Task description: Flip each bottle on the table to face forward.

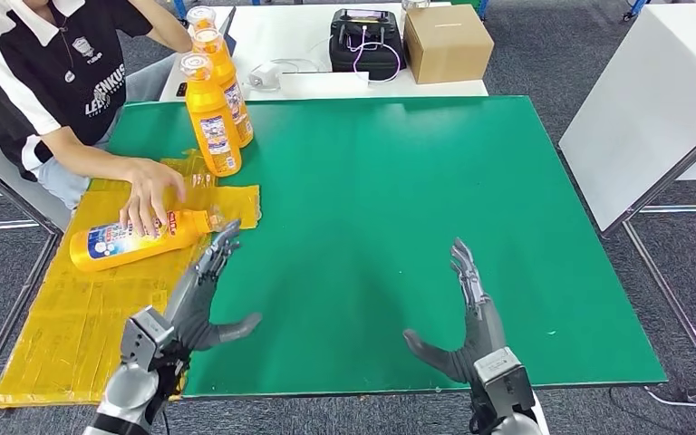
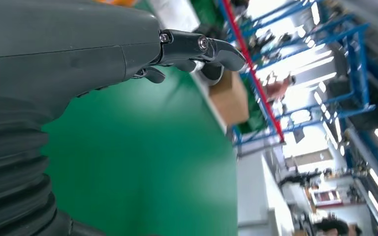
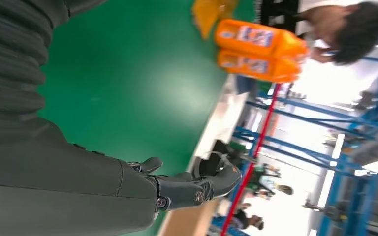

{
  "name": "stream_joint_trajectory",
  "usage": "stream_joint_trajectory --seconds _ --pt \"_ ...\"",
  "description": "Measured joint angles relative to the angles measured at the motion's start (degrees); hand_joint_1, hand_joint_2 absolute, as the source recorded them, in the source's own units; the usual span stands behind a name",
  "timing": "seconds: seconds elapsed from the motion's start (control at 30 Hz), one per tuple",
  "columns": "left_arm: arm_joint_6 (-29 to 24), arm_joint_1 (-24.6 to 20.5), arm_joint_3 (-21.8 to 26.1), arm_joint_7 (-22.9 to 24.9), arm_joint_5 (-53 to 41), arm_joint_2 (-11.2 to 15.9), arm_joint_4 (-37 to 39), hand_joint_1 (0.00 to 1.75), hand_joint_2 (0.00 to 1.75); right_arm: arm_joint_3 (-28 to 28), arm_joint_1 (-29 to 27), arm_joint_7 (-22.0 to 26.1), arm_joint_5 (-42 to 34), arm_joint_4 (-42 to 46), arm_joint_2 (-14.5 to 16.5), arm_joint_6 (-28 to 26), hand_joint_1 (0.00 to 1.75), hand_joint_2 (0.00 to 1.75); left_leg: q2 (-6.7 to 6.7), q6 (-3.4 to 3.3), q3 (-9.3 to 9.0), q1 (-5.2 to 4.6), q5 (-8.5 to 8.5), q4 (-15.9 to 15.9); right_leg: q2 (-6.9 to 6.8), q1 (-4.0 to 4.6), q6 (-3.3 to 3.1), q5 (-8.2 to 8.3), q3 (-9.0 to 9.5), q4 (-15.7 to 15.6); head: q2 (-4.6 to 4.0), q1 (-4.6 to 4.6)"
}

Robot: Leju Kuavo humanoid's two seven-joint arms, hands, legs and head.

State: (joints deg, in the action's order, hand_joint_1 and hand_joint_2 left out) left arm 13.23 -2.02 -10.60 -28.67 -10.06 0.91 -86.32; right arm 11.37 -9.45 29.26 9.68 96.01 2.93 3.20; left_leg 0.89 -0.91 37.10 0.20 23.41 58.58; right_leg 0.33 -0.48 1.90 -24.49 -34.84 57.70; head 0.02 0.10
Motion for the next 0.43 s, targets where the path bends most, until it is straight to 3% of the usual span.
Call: stream_joint_trajectory --seconds 0.17,0.43 --pt "1.23 3.17 -0.4 -0.23 1.13 0.53 -1.11 0.0 1.75 -2.64 -1.98 0.05 0.14 0.88 -0.26 0.84 0.0 1.75 0.0 0.01 -0.01 0.03 0.01 -0.01 0.0 0.01 -0.01 -0.03 0.01 0.0 0.0 0.0" --pt "1.38 4.6 -0.44 0.1 1.2 0.78 -2.19 0.0 1.75 -3.57 -2.62 -0.08 0.42 1.51 -0.27 1.19 0.0 1.75 0.0 0.02 -0.04 0.03 -0.01 -0.01 0.0 0.02 -0.01 -0.02 0.06 0.01 0.0 0.0"
